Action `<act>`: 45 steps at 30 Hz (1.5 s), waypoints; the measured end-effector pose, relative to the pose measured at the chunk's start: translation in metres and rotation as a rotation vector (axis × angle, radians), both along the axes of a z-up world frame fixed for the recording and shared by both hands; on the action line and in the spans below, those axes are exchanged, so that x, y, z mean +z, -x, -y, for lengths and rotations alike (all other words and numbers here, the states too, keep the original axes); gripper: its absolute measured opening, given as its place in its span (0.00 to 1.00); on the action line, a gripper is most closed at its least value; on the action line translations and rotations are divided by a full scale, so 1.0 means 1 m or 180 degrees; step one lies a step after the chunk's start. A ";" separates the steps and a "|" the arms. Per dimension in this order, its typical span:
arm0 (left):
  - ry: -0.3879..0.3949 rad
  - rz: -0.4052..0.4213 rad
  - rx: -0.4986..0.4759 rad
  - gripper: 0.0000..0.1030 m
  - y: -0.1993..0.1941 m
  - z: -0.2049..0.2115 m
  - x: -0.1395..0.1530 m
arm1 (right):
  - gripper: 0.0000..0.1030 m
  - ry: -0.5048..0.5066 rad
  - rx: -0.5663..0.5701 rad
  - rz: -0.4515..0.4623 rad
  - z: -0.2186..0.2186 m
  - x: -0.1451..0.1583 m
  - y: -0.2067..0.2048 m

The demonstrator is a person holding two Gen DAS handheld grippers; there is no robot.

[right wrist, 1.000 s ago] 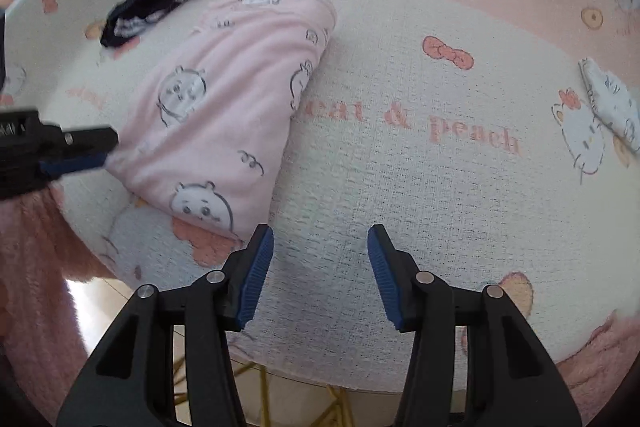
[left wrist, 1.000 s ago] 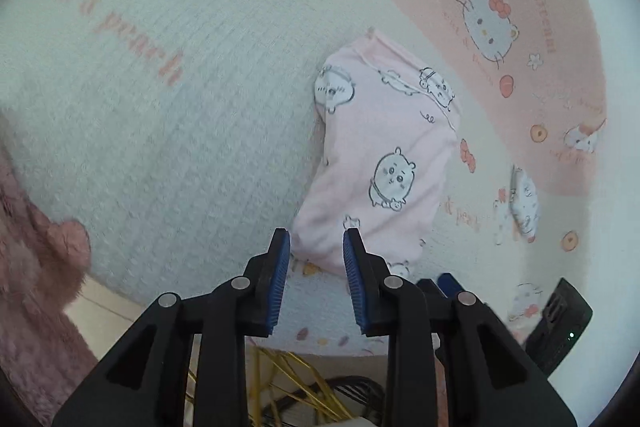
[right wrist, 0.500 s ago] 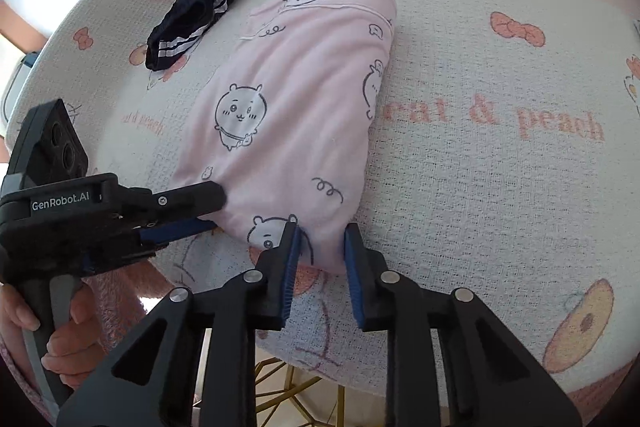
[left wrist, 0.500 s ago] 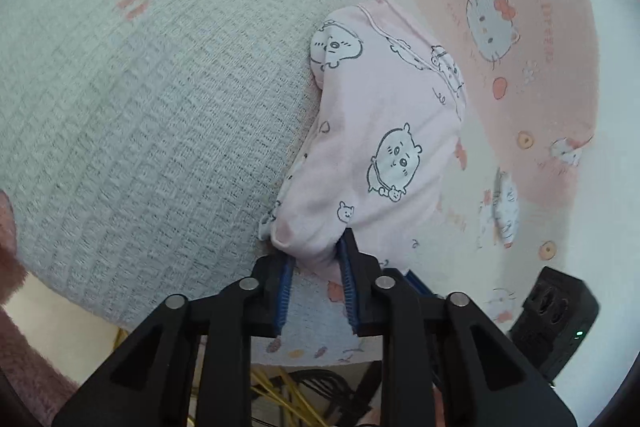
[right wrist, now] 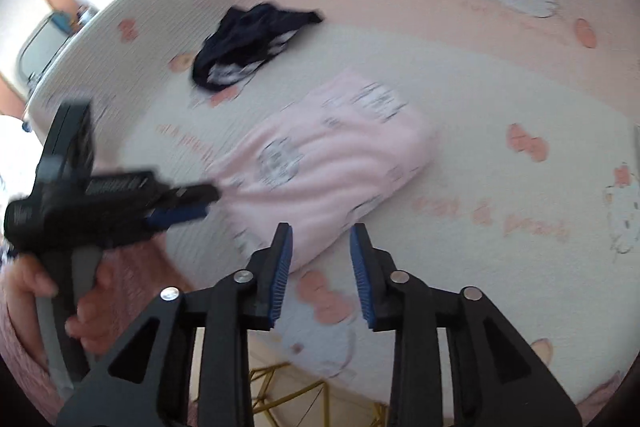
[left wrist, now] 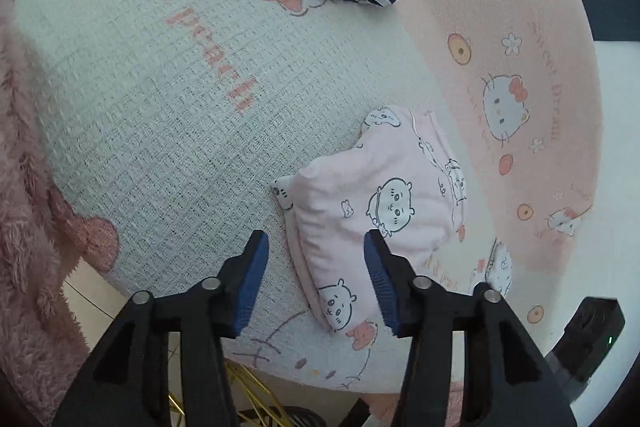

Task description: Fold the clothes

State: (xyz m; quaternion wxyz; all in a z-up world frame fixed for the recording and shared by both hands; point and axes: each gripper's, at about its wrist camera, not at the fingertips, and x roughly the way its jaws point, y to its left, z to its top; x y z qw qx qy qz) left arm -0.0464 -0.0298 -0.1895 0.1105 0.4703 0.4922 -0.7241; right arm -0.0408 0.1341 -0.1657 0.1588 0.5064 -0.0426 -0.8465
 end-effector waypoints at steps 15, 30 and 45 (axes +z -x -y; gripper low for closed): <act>0.0317 -0.0037 -0.0461 0.33 0.045 -0.016 0.003 | 0.47 0.0066 0.0167 0.0706 0.004 -0.068 0.107; 0.0281 0.0269 -0.0878 0.41 0.069 0.048 0.006 | 0.47 0.0106 -0.0012 0.0525 -0.004 -0.027 0.045; 0.0066 0.0055 -0.0879 0.34 0.071 0.031 -0.011 | 0.50 0.0421 0.0167 0.0955 0.029 -0.114 0.078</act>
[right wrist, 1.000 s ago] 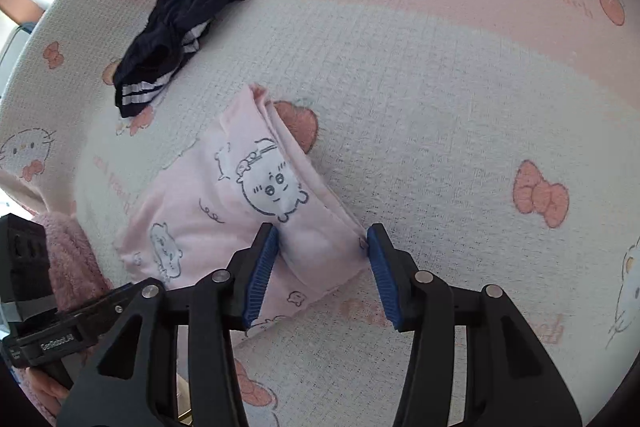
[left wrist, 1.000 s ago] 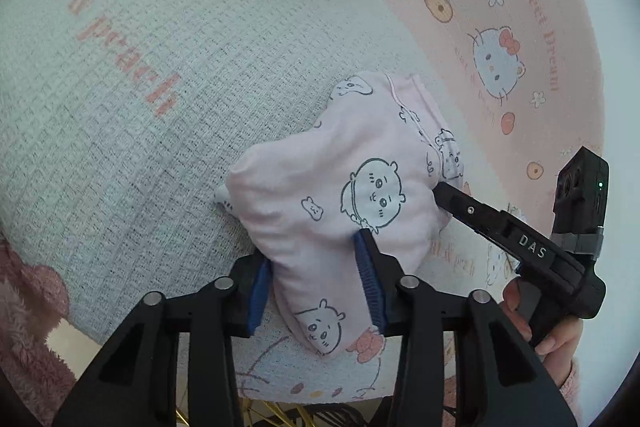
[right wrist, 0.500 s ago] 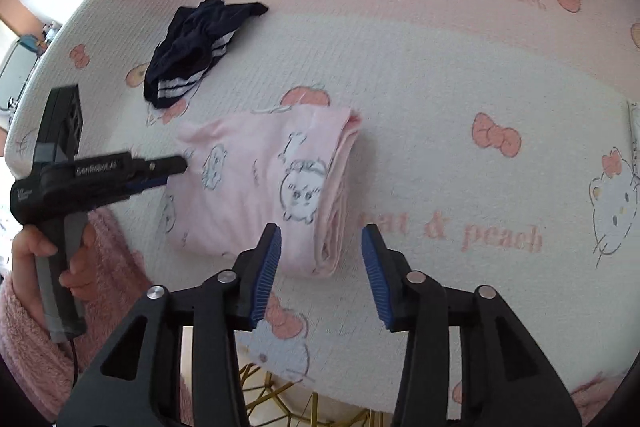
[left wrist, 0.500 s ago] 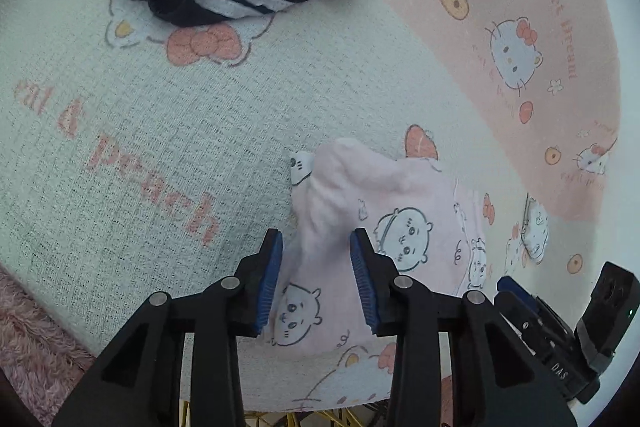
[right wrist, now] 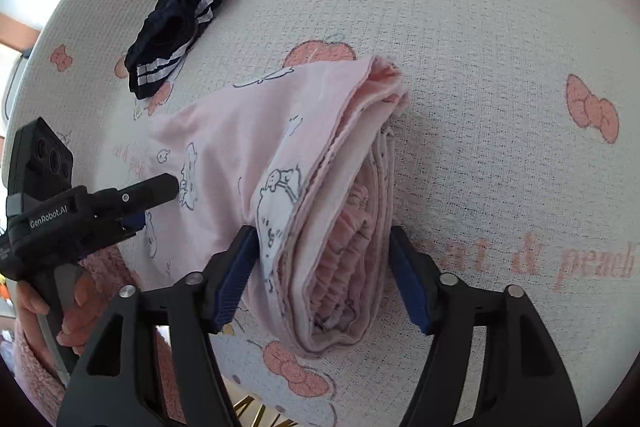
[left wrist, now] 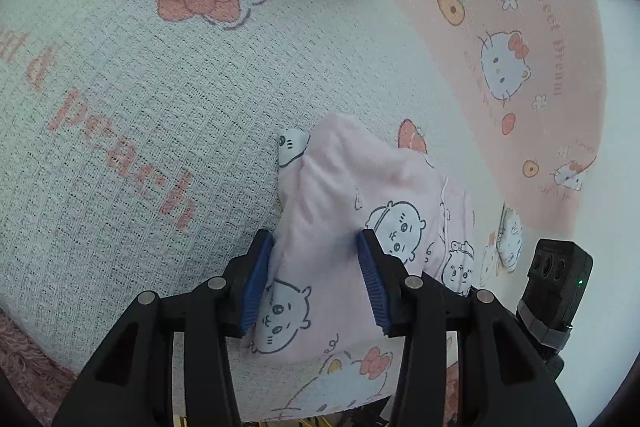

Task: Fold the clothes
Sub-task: 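Grasp the folded pants bundle with both grippers and lift it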

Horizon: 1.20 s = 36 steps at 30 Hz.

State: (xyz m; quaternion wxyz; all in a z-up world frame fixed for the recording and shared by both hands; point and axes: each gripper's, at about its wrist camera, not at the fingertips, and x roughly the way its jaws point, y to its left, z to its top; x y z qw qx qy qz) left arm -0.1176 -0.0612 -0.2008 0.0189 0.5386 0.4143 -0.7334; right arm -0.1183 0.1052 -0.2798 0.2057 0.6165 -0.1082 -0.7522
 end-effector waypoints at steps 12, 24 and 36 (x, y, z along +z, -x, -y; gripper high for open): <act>0.0173 -0.0470 -0.0839 0.17 0.055 -0.111 0.084 | 0.38 0.0242 -0.0460 -0.0089 -0.083 0.061 -0.026; -0.0164 -0.0652 -0.2058 0.17 0.237 -0.387 0.130 | 0.38 -0.0566 -0.1415 -0.0424 -0.363 0.175 0.018; -0.0049 -0.0507 -0.2254 0.17 0.325 -0.512 0.072 | 0.40 -0.0657 -0.1874 -0.0574 -0.540 0.128 0.066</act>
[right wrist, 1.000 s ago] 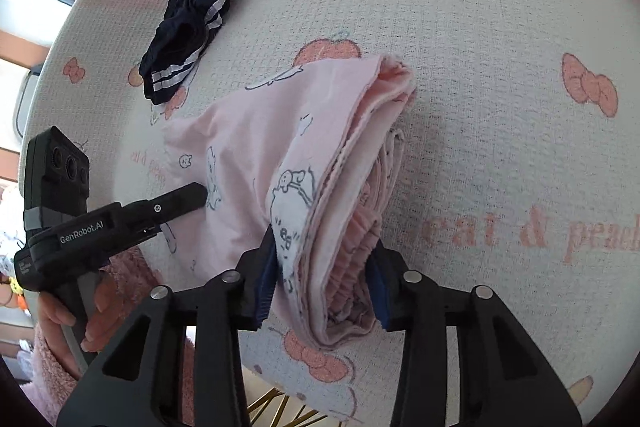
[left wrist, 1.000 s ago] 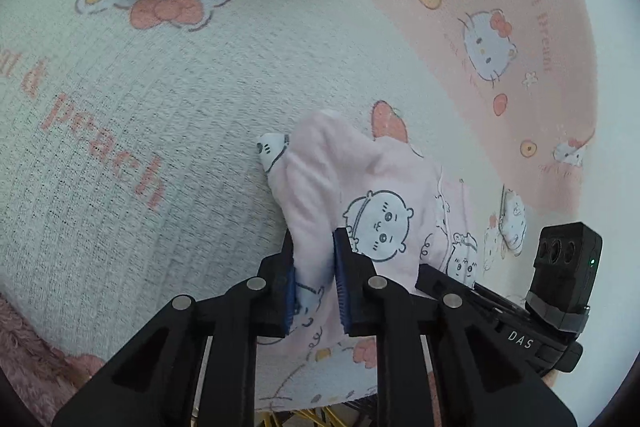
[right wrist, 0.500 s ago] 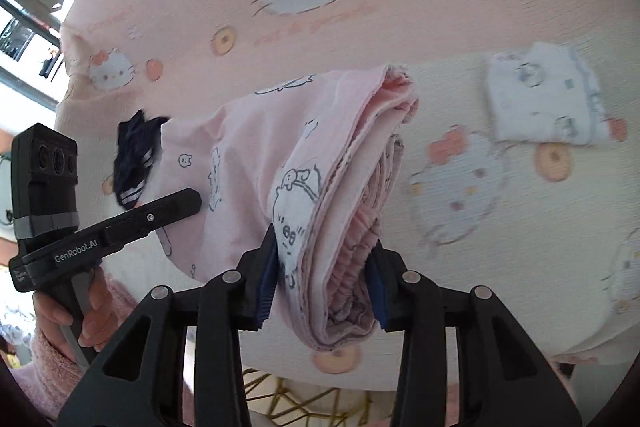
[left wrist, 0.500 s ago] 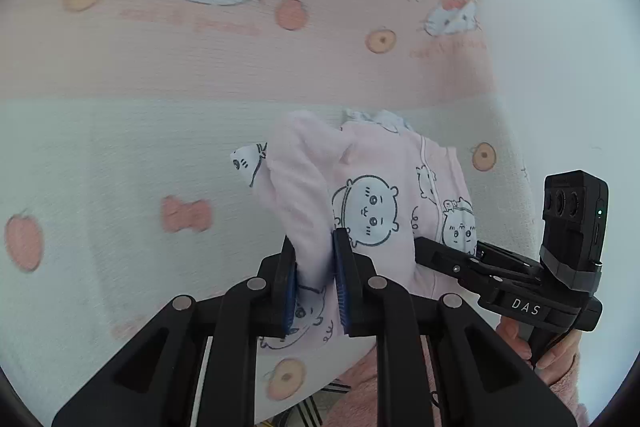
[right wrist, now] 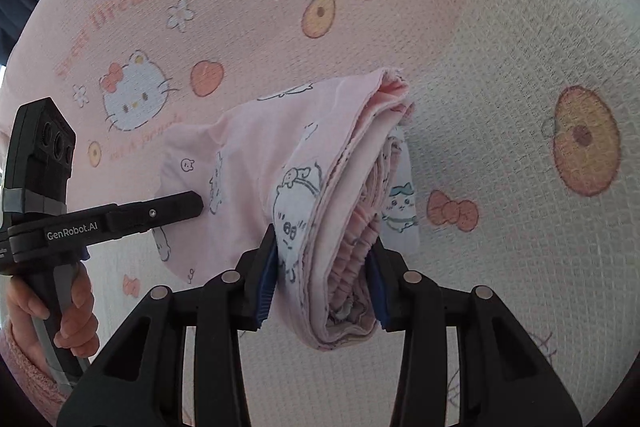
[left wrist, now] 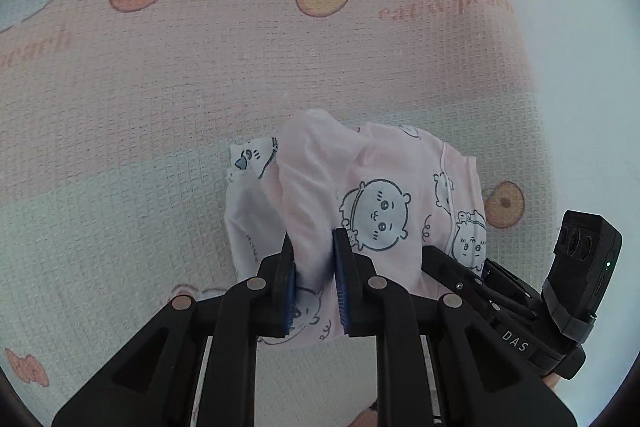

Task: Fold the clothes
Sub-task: 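Grasp the folded pants bundle with both grippers and lift it, then carry the pants bundle beside the folded white item and release both grippers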

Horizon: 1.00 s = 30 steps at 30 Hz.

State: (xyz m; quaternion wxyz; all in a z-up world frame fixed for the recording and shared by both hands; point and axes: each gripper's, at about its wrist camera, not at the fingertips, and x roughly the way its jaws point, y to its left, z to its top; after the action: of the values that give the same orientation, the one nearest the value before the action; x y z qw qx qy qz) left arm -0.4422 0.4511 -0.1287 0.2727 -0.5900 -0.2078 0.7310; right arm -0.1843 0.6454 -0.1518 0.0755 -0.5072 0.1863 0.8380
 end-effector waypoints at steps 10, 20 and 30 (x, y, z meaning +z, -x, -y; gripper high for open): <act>0.0313 -0.0896 0.0018 0.30 -0.019 0.002 0.012 | 0.49 -0.0542 -0.0400 -0.0433 -0.033 0.003 -0.024; 0.0709 -0.0965 -0.0797 0.26 -0.021 -0.048 -0.039 | 0.51 -0.1310 0.0119 -0.0081 0.018 -0.053 0.016; 0.0651 -0.1267 -0.0693 0.23 -0.028 -0.026 0.005 | 0.59 -0.0529 -0.0152 -0.0540 -0.018 -0.024 -0.007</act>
State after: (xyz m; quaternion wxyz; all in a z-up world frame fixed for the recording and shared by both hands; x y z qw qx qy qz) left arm -0.4147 0.4770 -0.1236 0.3243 -0.4779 -0.0102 0.8163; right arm -0.1777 0.6631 -0.1757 0.1212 -0.4220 0.1339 0.8884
